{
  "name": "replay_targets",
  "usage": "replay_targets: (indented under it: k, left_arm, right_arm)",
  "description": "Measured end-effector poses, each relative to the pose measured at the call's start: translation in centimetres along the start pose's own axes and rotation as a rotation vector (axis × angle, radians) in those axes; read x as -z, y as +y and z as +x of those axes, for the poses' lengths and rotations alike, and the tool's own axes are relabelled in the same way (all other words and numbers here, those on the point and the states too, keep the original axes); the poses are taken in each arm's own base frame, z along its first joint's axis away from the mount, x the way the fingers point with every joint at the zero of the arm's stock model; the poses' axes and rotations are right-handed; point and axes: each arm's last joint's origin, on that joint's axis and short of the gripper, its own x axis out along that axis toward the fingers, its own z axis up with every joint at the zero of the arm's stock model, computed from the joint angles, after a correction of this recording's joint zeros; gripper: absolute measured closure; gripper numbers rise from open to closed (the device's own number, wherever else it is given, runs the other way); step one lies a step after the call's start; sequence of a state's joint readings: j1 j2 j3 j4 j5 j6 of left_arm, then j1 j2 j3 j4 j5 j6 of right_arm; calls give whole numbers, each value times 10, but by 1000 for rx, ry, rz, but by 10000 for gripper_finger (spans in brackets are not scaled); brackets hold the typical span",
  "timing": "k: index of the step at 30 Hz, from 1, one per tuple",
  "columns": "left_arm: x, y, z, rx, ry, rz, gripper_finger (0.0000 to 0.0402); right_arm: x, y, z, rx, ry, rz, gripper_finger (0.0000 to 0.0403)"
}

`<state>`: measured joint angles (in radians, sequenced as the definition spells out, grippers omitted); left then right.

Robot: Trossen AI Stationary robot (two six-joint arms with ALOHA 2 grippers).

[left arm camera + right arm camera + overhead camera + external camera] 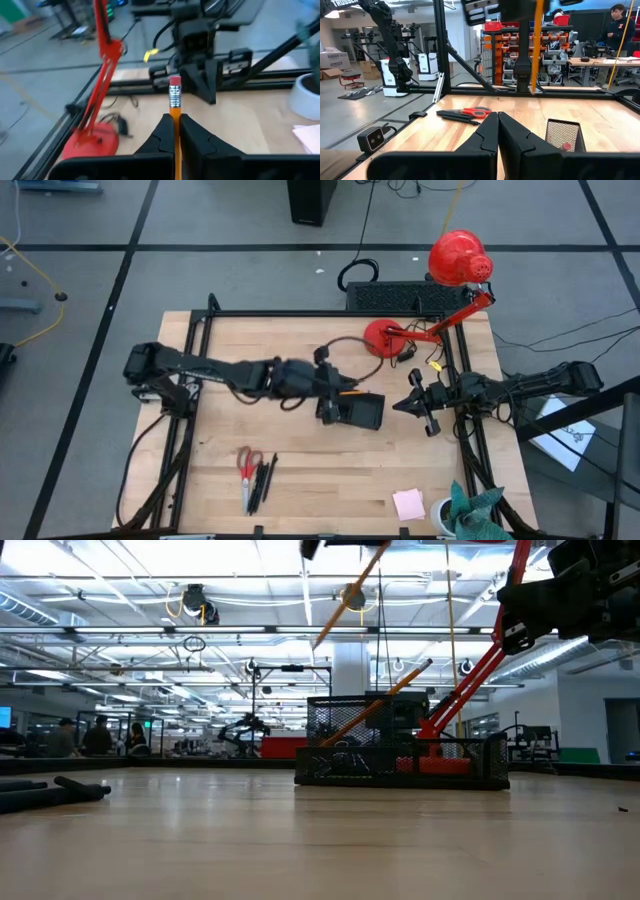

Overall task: Pick and place office supplies into organizer
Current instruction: Put the orange pencil into the desk organizer

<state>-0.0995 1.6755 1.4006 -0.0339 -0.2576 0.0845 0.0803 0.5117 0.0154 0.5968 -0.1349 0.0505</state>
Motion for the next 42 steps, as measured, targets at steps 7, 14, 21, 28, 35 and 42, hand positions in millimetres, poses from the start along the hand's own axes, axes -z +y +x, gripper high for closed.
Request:
replay_targets:
  k: [7,14,21,28,35,42]
  left_arm:
    - [16,38,23,78,22,3,370]
    - [40,54,55,154,21,-16,368]
    - [65,56,77,187,78,-27,367]
    - [89,51,91,209,162,-34,367]
    - [95,50,93,219,195,-44,366]
    - [101,47,92,228,258,-58,366]
  right_arm:
    - [0,0,0,1,4,2,403]
    - [3,0,0,4,27,5,403]
    - [6,-1,1,7,61,13,403]
    - [7,-1,1,4,66,15,403]
    - [7,-1,1,4,65,23,403]
    - [7,-1,1,4,64,26,403]
